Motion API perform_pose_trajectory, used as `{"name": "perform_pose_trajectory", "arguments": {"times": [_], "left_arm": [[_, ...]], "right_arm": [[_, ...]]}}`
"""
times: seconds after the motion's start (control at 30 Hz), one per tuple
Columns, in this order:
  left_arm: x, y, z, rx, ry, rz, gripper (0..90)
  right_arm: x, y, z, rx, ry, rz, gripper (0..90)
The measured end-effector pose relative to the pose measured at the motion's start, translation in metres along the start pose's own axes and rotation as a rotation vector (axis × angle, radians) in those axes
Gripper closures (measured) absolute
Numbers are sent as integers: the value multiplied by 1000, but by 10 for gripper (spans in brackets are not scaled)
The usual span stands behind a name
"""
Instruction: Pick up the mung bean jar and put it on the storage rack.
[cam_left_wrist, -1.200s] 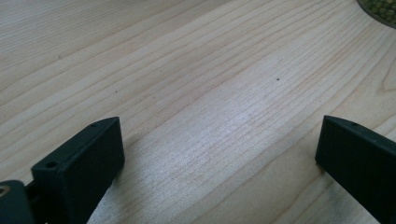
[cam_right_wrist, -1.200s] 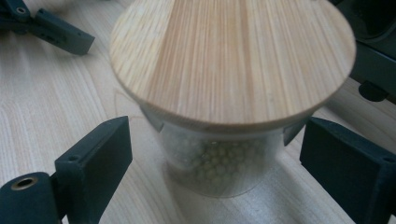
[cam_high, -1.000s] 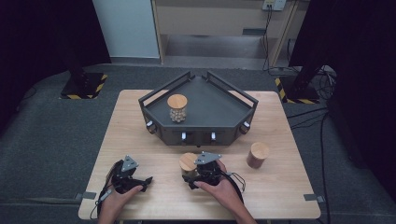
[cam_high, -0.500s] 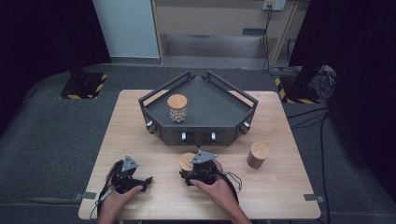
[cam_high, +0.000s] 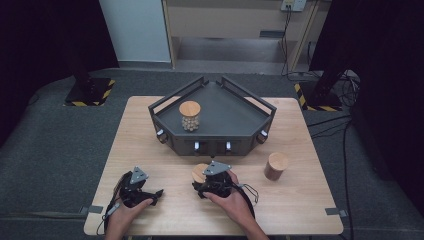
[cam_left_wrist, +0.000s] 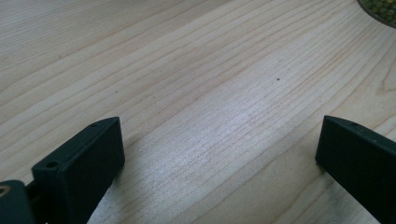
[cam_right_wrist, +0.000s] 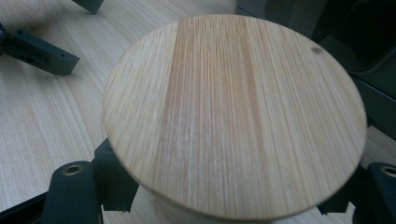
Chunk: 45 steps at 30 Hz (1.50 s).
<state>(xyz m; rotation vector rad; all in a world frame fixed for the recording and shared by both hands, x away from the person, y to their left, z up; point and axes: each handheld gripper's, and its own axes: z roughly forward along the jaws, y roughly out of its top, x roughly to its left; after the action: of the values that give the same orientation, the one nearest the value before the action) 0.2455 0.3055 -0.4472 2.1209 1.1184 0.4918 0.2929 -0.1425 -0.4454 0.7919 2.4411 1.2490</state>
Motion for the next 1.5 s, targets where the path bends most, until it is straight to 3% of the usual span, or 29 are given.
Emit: {"name": "perform_pose_trajectory", "arguments": {"times": [0.8,1.5], "left_arm": [[0,0,0,0,1,0,0],[-1,0,0,0,4,-1,0]], "right_arm": [[-9,5,-21,-4,-13,-17,259],[-11,31,-46,-18,-7,-21,259]]}}
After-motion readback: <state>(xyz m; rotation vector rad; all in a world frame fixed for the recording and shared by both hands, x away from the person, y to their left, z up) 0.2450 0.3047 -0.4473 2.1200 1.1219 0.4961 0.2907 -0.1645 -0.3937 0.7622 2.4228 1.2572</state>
